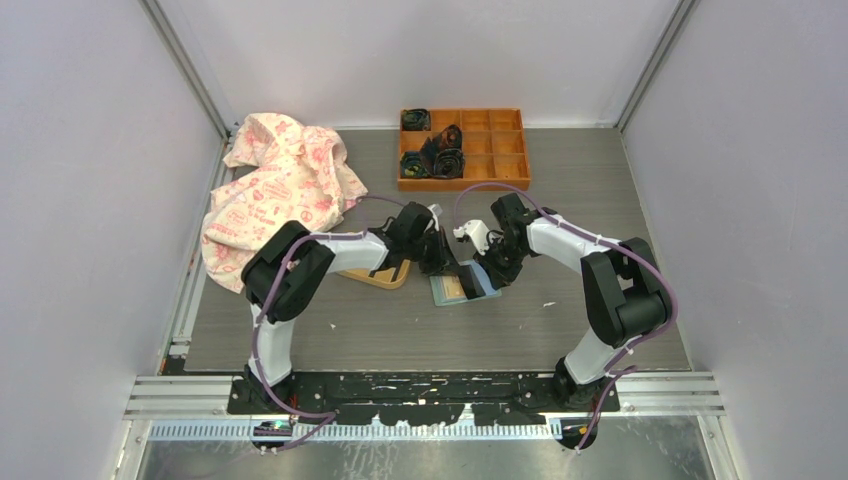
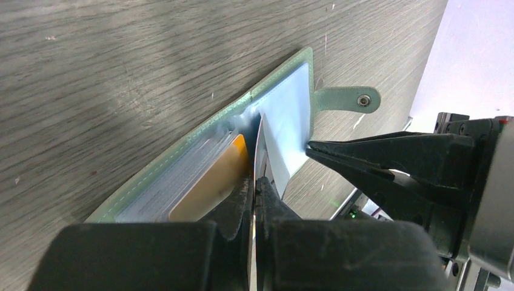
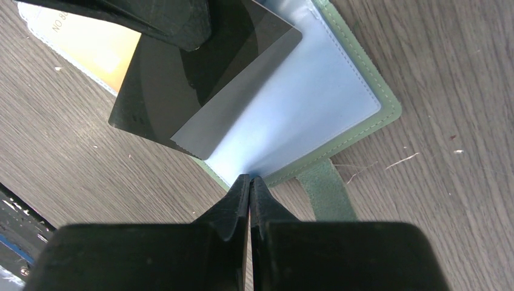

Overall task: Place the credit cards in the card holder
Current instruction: Insert the credit card into the card holder.

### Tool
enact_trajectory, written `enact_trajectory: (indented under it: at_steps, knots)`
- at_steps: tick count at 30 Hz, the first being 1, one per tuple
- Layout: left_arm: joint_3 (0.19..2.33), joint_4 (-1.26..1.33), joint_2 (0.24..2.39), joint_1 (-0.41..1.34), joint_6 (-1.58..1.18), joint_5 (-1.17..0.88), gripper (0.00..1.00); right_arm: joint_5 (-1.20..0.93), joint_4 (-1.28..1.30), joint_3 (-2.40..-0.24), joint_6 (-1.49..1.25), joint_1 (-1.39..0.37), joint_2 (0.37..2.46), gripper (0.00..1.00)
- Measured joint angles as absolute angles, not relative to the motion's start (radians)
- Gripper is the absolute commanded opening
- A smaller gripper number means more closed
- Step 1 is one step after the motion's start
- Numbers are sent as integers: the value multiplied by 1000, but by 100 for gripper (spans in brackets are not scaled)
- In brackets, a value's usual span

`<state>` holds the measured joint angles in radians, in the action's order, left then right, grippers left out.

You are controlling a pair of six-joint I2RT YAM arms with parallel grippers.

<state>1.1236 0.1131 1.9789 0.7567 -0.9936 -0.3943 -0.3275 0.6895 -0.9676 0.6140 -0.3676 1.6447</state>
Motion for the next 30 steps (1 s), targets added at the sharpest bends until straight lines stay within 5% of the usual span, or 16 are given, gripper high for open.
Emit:
enact_trajectory:
  at_steps: [16,30]
  knots:
    - [1244,7,2061,735,-992,-480,0,-442,629,-902,650,-389,1439,10]
    - [1227,45,2063,735,-1015,-481,3,-371,469,-817,694,-656,1442,9]
